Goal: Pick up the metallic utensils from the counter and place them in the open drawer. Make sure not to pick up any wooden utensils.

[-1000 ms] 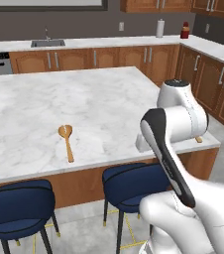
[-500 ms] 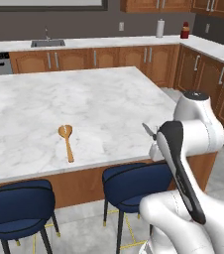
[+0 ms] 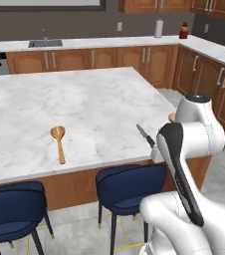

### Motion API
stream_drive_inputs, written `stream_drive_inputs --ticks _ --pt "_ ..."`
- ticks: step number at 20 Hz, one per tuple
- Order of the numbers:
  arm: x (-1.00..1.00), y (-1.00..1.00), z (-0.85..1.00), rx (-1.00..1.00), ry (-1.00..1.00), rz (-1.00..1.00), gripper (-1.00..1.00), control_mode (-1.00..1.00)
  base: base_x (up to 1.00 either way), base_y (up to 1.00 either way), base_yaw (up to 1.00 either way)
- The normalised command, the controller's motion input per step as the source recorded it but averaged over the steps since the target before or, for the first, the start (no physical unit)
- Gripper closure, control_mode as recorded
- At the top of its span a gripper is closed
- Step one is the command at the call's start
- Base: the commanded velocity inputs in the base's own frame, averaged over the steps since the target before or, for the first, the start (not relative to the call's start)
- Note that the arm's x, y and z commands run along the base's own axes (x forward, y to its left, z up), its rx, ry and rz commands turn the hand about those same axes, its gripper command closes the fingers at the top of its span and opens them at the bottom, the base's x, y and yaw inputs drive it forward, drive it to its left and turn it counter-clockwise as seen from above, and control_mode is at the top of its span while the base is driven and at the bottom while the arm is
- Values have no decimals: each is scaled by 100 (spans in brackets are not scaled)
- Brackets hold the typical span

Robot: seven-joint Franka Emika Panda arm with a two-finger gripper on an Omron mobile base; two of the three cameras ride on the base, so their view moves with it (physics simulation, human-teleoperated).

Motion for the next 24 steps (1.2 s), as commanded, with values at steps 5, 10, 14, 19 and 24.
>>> stream_drive_inputs --ticks 5,10,14,19,24 --pt "0 0 0 0 0 0 100 100 -62 -100 -3" --pt "0 0 0 0 0 0 100 100 -51 -100 -26" --pt "0 0 0 0 0 0 100 100 -42 -95 -53" --pt "0 0 0 0 0 0 100 100 -9 -81 -48" --pt "0 0 0 0 0 0 100 100 27 -67 -20"
